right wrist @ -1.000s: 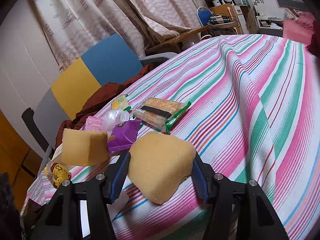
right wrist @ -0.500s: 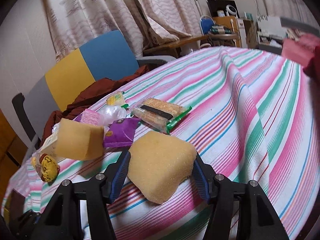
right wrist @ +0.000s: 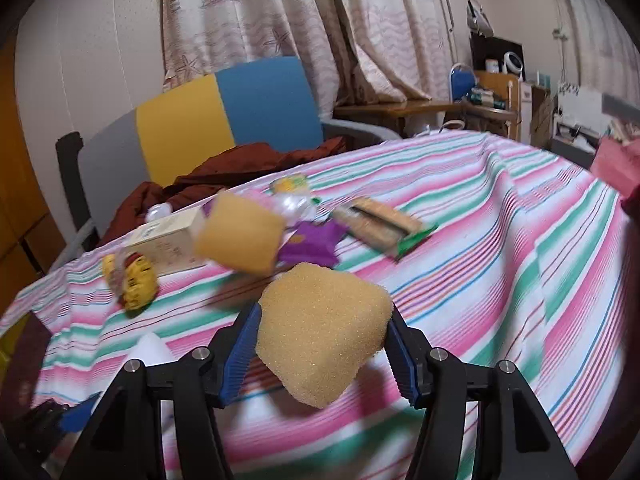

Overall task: Organize objects
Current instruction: 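Grasp the white sponge with the left gripper and lift it toward the tray, then drop the white sponge from the left gripper while the right gripper drops its yellow sponge into the tray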

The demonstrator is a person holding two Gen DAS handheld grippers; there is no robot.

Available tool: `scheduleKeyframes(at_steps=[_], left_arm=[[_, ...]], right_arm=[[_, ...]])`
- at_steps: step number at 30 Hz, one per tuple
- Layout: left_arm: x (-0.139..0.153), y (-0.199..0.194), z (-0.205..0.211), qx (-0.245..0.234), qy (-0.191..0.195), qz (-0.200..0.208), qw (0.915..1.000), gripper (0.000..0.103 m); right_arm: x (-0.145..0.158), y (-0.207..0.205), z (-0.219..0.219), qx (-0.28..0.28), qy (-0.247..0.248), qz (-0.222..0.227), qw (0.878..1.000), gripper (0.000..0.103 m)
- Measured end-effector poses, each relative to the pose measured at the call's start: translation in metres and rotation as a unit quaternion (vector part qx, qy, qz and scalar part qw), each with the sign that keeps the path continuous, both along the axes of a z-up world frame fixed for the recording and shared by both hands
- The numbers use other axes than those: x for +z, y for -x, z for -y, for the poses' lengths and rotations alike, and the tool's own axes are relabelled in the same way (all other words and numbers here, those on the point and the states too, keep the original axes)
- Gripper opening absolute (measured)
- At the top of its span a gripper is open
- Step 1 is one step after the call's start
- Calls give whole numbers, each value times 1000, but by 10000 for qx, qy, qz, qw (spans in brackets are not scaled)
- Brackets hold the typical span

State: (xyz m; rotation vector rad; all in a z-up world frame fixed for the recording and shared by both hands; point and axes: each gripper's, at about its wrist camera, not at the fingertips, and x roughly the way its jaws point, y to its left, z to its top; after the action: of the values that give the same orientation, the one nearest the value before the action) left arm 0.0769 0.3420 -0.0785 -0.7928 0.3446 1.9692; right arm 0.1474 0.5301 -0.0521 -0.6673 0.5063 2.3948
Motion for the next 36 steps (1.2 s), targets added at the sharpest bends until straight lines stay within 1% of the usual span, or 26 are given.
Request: scheduleKeyframes(at_steps=[3, 6, 10, 14, 22, 25, 27, 31, 32, 33, 36], left_arm=[[2, -8, 14, -24, 79, -40, 10000, 62], [3, -14, 35, 42, 17, 48, 10000, 62], [9, -20, 66, 215, -163, 107, 9996, 62], [17, -23, 97, 413, -334, 126, 9985, 62], [40, -22, 156, 883, -720, 92, 9934, 62], [48, -13, 178, 1237, -826, 117, 9888, 62], [54, -1, 197, 1536, -939, 180, 9835, 62], [60, 24, 231, 2136, -1066, 234, 9708, 63], [61, 33, 243, 2338, -1076, 221, 9661, 63], [61, 39, 250, 2456, -1068, 213, 9632, 63], [62, 62, 277, 2902, -1010, 220, 9514, 63]], right_arm=[[-2, 4, 13, 157, 283, -5, 9995, 61], [2, 10, 32, 396, 354, -46, 9986, 61], [7, 20, 56, 669, 389, -71, 9970, 61], [10, 26, 71, 786, 600, -164, 9950, 61], [13, 37, 104, 1110, 827, -162, 9902, 61], [16, 44, 120, 1359, 958, -194, 9859, 62], [19, 49, 134, 1533, 1001, -232, 9828, 62], [29, 63, 168, 2001, 1025, -319, 9739, 62], [31, 66, 177, 2116, 1023, -328, 9714, 62], [33, 70, 187, 2248, 1023, -329, 9685, 63], [40, 81, 215, 2631, 961, -304, 9595, 63]])
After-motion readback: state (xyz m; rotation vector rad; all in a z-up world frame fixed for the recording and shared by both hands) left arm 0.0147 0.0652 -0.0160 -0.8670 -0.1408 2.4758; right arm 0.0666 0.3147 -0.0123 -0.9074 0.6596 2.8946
